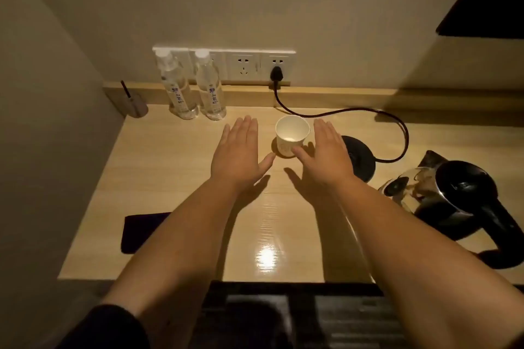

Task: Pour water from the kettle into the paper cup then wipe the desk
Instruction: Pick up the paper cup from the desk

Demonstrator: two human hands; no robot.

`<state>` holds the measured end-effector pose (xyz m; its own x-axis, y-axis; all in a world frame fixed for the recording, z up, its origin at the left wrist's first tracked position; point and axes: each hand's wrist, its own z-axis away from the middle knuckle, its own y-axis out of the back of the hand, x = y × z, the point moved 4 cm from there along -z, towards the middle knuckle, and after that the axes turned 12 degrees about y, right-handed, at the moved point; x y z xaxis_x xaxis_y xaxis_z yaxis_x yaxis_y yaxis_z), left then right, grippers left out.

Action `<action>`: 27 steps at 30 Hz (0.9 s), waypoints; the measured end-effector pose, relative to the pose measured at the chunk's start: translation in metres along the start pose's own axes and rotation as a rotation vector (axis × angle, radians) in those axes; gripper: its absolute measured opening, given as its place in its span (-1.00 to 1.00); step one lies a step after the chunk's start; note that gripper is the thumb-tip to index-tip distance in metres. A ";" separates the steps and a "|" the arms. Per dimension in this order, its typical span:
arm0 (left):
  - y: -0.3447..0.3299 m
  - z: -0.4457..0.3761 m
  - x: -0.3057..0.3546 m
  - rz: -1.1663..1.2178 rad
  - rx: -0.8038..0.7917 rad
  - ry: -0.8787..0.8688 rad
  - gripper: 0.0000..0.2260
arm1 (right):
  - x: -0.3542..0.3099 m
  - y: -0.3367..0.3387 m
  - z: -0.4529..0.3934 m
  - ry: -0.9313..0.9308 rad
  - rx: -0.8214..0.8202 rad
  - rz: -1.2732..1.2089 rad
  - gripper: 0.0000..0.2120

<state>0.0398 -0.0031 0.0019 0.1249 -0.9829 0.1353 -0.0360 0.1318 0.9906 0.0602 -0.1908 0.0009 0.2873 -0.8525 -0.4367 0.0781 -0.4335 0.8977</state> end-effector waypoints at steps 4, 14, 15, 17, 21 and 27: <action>-0.020 -0.026 0.013 0.050 -0.027 0.013 -0.24 | 0.016 -0.011 -0.017 -0.012 -0.011 -0.063 -0.17; -0.060 -0.052 0.022 0.524 -0.253 -0.007 -0.39 | 0.027 -0.031 -0.031 -0.067 -0.031 -0.591 -0.30; -0.059 -0.053 0.022 0.571 -0.256 -0.018 -0.43 | 0.027 -0.031 -0.031 -0.070 -0.019 -0.602 -0.33; -0.057 -0.054 0.023 0.622 -0.256 -0.024 -0.46 | 0.027 -0.031 -0.032 -0.076 -0.008 -0.604 -0.35; -0.059 -0.054 0.022 0.637 -0.268 -0.037 -0.46 | 0.026 -0.033 -0.031 -0.075 0.006 -0.604 -0.36; -0.049 -0.048 0.019 0.643 -0.247 -0.045 -0.47 | 0.019 -0.029 -0.025 -0.079 0.031 -0.585 -0.35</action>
<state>0.0911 -0.0219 -0.0436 0.1127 -0.7033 0.7019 0.1383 0.7106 0.6899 0.0874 -0.1867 -0.0320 0.1325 -0.4876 -0.8630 0.1743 -0.8456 0.5045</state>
